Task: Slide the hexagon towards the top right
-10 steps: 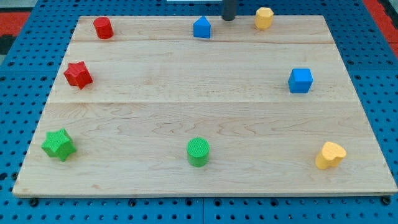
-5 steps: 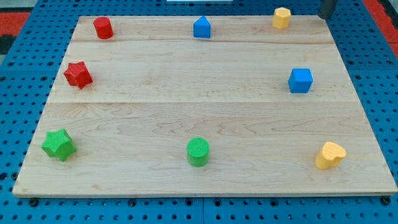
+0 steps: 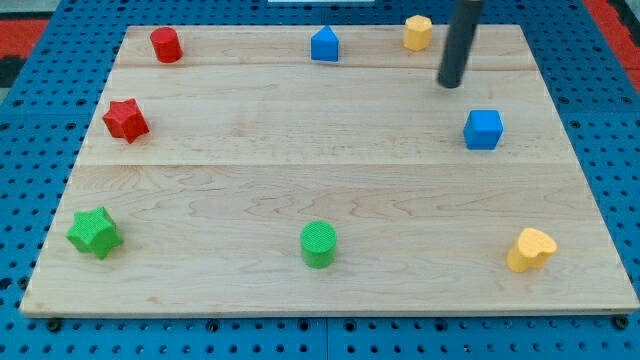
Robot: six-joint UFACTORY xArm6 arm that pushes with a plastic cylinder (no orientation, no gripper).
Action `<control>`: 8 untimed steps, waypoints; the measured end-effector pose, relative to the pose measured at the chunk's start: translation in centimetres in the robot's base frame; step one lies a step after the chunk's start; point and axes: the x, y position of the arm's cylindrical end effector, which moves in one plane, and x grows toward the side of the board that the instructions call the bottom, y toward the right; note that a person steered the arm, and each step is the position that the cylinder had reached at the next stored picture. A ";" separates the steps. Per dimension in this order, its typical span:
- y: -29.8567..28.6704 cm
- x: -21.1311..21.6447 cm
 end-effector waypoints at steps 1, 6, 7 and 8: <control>1.8 -9.8; -12.2 -2.2; -17.5 -5.9; -19.0 -8.2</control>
